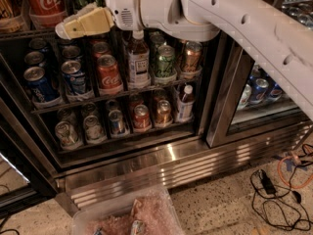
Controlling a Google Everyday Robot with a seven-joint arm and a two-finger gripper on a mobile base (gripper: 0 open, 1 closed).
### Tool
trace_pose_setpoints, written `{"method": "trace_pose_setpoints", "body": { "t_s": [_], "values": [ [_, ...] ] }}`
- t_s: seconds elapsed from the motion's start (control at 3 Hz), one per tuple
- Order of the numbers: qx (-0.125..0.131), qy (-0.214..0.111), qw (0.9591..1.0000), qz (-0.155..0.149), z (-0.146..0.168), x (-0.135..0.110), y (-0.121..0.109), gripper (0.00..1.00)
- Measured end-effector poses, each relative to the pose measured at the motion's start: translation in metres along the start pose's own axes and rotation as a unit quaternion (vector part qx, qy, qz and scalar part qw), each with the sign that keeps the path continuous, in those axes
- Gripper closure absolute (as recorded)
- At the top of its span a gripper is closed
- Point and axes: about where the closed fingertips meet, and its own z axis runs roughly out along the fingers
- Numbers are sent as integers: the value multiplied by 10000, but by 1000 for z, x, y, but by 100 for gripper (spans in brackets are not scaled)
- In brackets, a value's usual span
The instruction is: Pick green can from top shelf of fridge
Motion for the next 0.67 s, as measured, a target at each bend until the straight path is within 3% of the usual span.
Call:
{"method": "trace_pose_setpoints", "body": {
  "t_s": [0.67],
  "values": [
    [555, 422, 9975, -90, 4, 0, -2, 0]
  ]
}}
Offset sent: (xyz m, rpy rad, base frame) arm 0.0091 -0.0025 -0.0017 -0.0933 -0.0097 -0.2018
